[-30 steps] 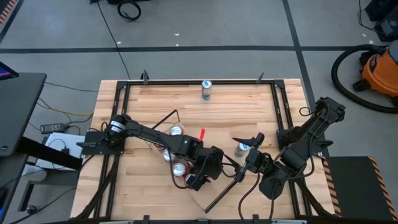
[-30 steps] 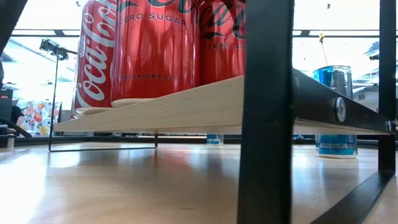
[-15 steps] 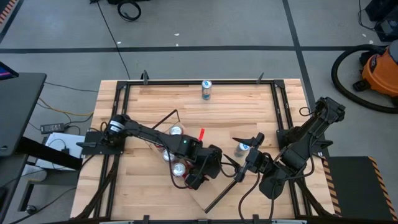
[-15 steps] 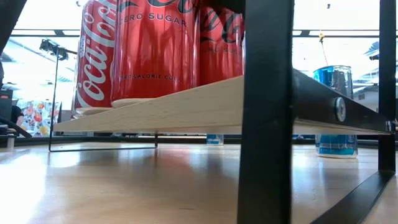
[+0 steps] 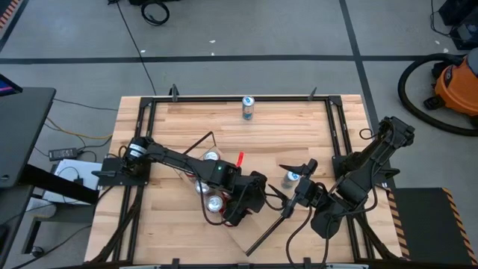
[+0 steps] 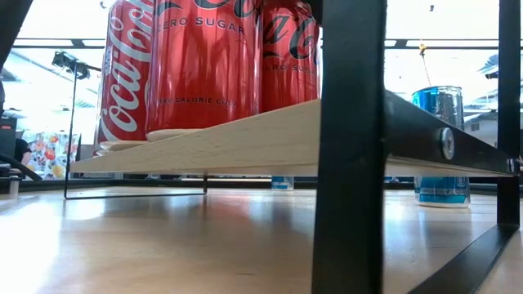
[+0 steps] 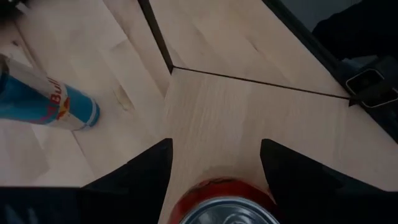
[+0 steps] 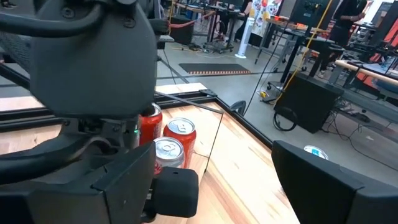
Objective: Place canned beverage on shelf
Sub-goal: Adjust the red and black soda can on the shelf, then adjust the red soda can on the shelf
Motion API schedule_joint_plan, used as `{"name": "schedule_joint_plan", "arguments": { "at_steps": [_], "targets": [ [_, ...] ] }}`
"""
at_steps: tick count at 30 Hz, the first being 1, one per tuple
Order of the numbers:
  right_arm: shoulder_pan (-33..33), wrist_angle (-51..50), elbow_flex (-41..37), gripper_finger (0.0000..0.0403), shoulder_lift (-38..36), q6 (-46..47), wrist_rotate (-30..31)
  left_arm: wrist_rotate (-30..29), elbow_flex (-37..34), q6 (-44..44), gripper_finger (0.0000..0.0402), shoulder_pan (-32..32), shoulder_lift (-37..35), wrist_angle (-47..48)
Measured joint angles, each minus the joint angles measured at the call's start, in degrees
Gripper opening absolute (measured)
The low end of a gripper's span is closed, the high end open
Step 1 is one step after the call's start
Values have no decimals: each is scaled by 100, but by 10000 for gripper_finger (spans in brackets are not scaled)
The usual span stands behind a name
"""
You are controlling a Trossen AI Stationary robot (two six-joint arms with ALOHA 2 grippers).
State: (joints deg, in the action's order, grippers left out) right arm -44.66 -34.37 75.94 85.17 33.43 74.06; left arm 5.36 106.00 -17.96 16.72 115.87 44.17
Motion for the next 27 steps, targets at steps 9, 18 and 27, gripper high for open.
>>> {"name": "schedule_joint_plan", "arguments": {
  "at_steps": [9, 18, 27],
  "targets": [
    [2, -4, 0, 331, 0, -4, -2, -907, 2, -605, 253, 439, 0, -555],
    [2, -9, 0, 331, 0, -17, -7, -1776, 4, -1024, 253, 1165, -56, -464],
    [9, 4, 2, 331, -2, -13, -28, -1491, 17, -476, 253, 1383, -243, 241]
  ]
}}
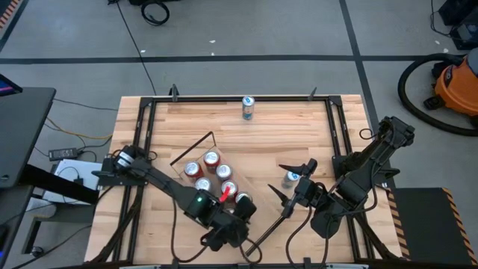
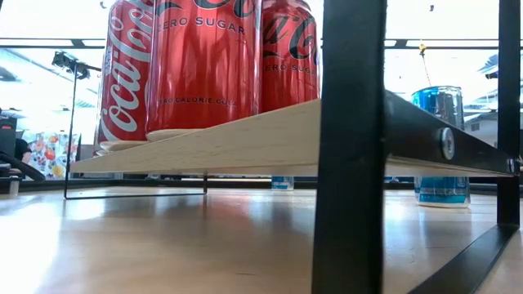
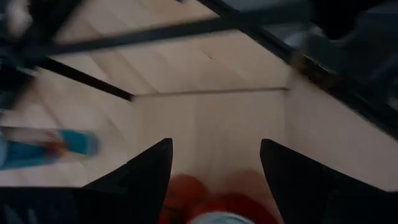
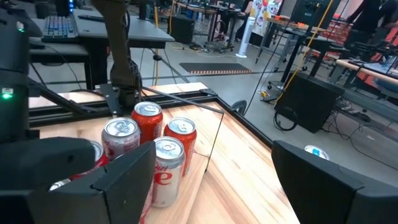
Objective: Place canned beverage on shelf
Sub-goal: Adjust the red soda can on the shelf
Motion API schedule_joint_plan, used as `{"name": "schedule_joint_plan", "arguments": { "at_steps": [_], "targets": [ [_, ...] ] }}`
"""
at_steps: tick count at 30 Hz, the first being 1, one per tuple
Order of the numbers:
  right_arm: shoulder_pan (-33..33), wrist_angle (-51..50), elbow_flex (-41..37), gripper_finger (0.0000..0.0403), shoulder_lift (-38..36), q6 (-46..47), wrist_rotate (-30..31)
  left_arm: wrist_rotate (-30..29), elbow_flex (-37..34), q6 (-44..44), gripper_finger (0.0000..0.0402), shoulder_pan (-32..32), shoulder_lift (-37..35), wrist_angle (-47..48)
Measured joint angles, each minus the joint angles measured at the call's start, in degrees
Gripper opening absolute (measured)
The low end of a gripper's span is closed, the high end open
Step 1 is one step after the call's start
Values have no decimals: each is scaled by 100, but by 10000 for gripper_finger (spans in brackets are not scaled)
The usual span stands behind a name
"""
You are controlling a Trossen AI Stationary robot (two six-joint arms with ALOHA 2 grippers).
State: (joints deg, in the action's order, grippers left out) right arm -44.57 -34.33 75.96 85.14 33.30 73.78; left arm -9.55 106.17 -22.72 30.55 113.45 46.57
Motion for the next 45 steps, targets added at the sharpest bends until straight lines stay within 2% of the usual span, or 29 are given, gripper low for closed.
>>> {"name": "schedule_joint_plan", "arguments": {
  "at_steps": [11, 26, 37, 41, 45],
  "targets": [
    [26, 4, 0, 331, 0, 9, 2, 274, -4, 397, 253, 13, 55, 544],
    [26, 6, 0, 331, 0, 13, -96, 167, -2, 359, 253, -1, 92, 819],
    [39, 4, 0, 331, 0, 12, -140, -151, -4, -216, 253, 208, 74, 274],
    [39, 0, 0, 331, 0, 10, -142, -58, -9, 139, 253, 390, -87, 642],
    [39, -8, 0, 331, 0, 11, -142, 370, -4, 926, 253, 617, -281, 1035]
  ]
}}
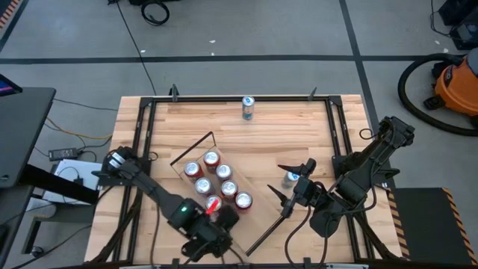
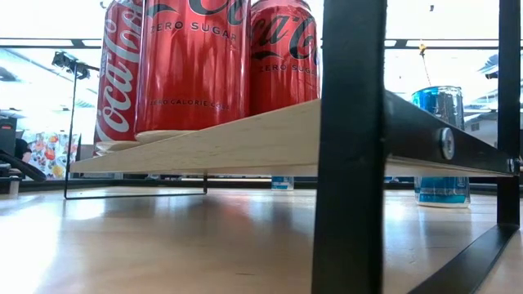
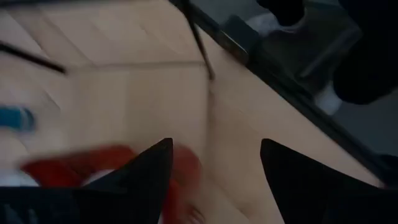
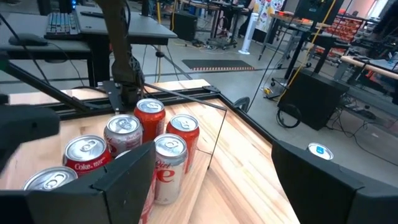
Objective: Place canned beverage on shelf
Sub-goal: Adjust the red soda can on the shelf
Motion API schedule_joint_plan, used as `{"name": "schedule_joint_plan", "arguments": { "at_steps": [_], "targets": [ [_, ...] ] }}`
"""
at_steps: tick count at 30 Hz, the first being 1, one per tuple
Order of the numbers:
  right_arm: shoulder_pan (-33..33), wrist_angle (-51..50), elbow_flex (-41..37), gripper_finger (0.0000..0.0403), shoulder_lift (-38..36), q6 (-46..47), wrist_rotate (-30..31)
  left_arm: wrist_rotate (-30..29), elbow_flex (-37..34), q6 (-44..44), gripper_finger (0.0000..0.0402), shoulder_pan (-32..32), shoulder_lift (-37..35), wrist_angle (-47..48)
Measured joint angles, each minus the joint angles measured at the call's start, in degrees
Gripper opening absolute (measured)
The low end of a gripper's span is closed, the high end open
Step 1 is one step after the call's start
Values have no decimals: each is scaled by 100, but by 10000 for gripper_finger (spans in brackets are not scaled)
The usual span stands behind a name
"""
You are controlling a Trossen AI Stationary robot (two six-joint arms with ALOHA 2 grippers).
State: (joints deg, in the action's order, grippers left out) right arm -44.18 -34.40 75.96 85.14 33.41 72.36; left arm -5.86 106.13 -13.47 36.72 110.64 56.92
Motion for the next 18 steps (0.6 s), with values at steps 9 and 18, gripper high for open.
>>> {"name": "schedule_joint_plan", "arguments": {
  "at_steps": [9, 18],
  "targets": [
    [2, 116, 0, 331, 0, 0, -2, -245, -173, 2104, 253, 383, 80, 1321],
    [8, 141, 0, 331, 0, -6, -26, -1098, -920, 2306, 253, 604, 60, 1607]
  ]
}}
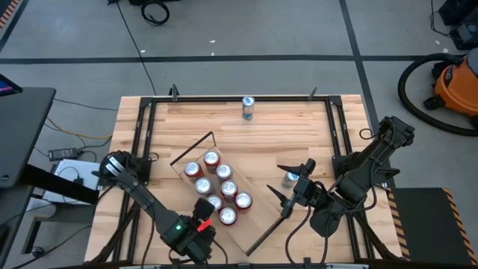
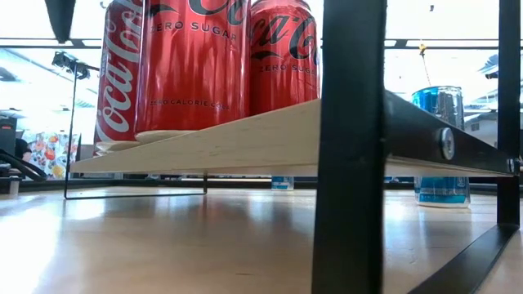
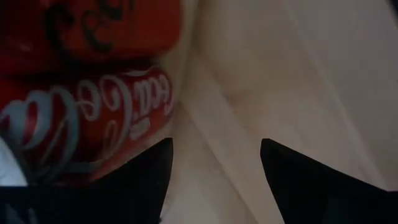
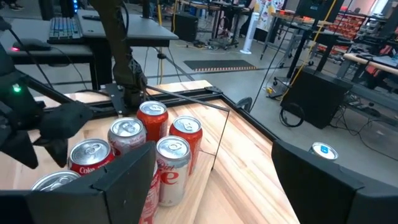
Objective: Place canned beverage on shelf
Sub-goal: Adjust the red soda can on the shelf
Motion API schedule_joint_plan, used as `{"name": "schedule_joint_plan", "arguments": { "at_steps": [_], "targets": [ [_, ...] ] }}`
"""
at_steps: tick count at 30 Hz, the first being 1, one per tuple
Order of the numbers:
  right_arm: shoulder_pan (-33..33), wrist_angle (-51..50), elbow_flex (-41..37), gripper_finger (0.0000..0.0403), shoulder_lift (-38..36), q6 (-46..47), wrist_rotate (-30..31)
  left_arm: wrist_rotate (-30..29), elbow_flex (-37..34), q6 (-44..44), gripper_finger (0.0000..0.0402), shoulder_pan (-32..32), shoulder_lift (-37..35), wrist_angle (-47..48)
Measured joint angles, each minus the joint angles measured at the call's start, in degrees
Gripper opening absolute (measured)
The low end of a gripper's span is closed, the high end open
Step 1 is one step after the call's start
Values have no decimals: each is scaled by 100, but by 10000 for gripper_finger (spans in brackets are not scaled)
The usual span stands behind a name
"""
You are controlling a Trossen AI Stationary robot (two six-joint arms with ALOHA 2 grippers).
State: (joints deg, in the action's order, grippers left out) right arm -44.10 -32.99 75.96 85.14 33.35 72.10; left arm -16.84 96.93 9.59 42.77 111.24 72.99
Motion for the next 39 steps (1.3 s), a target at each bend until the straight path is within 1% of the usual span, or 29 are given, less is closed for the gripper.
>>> {"name": "schedule_joint_plan", "arguments": {
  "at_steps": [5, 11, 21, 25, 28, 31, 35, 39],
  "targets": [
    [10, -2, 0, 331, 0, -5, -3, -312, -132, 34, 253, -25, -1, -46],
    [7, -4, 0, 331, 0, -7, -14, -461, -287, 138, 253, -139, -4, -99],
    [7, -9, 0, 331, 0, -10, -15, -503, -287, 132, 253, -280, -4, -187],
    [7, -9, 0, 331, 0, -10, -15, -452, -272, 123, 253, -272, -28, -13],
    [7, -11, 0, 331, 0, -8, -15, -114, -55, 132, 253, -274, -31, 359],
    [10, -10, 0, 331, 0, -9, -15, 3, 288, 166, 253, -269, -35, 608],
    [27, -11, 0, 331, 0, -9, -17, -33, 801, 163, 253, -269, -37, 823],
    [29, -11, 0, 331, 0, -7, -53, -390, 1205, 257, 253, -270, -39, 1260]
  ]
}}
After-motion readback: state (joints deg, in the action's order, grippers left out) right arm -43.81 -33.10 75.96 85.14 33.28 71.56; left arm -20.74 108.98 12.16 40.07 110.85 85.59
